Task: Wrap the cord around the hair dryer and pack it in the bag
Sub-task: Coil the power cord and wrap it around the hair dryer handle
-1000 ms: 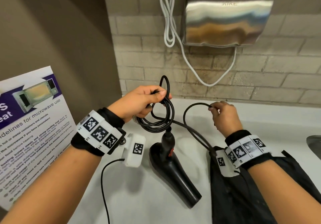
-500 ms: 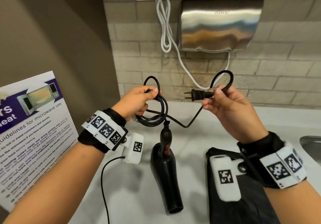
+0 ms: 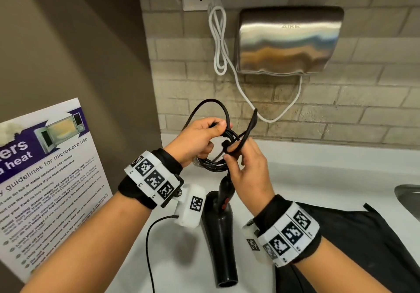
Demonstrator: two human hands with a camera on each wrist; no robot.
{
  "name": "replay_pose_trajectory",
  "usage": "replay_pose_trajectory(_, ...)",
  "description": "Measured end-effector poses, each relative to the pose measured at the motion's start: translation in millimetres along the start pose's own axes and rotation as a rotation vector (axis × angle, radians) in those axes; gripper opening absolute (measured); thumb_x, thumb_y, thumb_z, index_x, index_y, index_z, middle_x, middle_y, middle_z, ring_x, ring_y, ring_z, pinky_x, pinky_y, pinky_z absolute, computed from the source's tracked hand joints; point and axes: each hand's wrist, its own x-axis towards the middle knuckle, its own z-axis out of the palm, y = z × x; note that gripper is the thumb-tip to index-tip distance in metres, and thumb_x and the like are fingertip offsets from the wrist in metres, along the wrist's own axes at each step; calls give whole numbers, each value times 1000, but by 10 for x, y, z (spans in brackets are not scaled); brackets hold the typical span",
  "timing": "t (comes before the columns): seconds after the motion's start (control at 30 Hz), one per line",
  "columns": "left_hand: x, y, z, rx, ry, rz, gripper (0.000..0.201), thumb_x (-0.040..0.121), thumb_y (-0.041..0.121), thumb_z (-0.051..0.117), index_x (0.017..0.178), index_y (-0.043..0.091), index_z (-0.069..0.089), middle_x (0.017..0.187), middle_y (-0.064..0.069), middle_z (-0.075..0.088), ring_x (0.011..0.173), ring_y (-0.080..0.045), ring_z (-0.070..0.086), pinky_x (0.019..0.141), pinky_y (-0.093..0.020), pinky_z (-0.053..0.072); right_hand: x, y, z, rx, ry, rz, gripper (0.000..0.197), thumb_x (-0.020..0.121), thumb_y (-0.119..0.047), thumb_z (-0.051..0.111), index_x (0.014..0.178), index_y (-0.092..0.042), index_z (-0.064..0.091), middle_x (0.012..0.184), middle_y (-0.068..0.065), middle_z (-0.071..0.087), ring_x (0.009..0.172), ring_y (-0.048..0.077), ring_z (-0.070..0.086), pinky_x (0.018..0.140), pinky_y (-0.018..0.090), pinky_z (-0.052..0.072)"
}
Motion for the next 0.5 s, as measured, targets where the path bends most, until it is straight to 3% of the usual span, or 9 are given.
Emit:
replay_pose_trajectory(0.07, -5, 2, 26, -6, -27, -4, 20, 97, 22, 40, 100, 17, 59, 81, 4, 55, 31, -1, 21, 33, -13, 16, -8, 20, 49, -84, 106, -20, 13, 81, -15, 57, 81, -2, 56, 88, -2, 42, 73, 0, 44, 68, 10, 38)
replay_pose_trajectory(0.13, -13, 0, 45, -10, -51, -13, 20, 97, 22, 40, 100, 16, 59, 77, 7, 57, 32, -1, 20, 33, -12, 17, 3, 51, 81, -124, 201, -2, 13, 78, -11, 64, 80, 0, 58, 94, 3, 38, 81, 12, 45, 74, 12, 40)
replay_pose_trajectory(0.2, -19, 4, 45, -20, -63, -16, 21, 97, 22, 39, 99, 17, 59, 75, 10, 59, 32, -1, 20, 33, -12, 17, 33, 52, 95, -99, 237, 73, 17, 76, -3, 68, 86, 1, 56, 98, 9, 41, 88, 10, 44, 79, 7, 37)
replay_pose_trajectory(0.27, -21, 4, 40, -9, -78, -14, 21, 97, 22, 40, 98, 18, 60, 73, 11, 61, 32, -2, 20, 34, -13, 17, 70, 47, 92, -9, 222, 196, 27, 76, -2, 67, 96, -1, 49, 96, 11, 50, 86, 9, 49, 76, 9, 39)
replay_pose_trajectory(0.33, -22, 3, 35, 11, -85, -5, 21, 97, 21, 40, 100, 16, 60, 76, 5, 59, 32, -2, 20, 34, -13, 16, 114, 46, 61, 124, 107, 295, 27, 80, -2, 63, 95, -14, 44, 84, 1, 56, 71, -1, 54, 66, 11, 42)
replay_pose_trajectory(0.37, -24, 2, 29, 23, -83, -3, 21, 97, 21, 40, 102, 15, 59, 80, 0, 57, 32, -2, 20, 34, -13, 16, 129, 45, 46, 168, 7, 328, 24, 83, -4, 58, 94, -19, 43, 79, -1, 57, 64, 0, 54, 60, 15, 43)
replay_pose_trajectory(0.43, -23, -3, 17, 48, -73, 2, 22, 97, 20, 41, 107, 12, 58, 87, -7, 55, 32, -2, 21, 34, -14, 17, 154, 51, 6, 161, -166, 370, 17, 89, -11, 51, 101, -21, 44, 77, 6, 63, 62, 13, 57, 57, 31, 45)
replay_pose_trajectory(0.5, -22, -16, 6, 51, -58, 12, 22, 97, 20, 41, 106, 13, 59, 85, -5, 56, 32, -2, 21, 34, -14, 17, 168, 81, -37, 95, -258, 327, 18, 92, -18, 48, 109, -20, 43, 74, 7, 61, 66, 21, 57, 60, 34, 45)
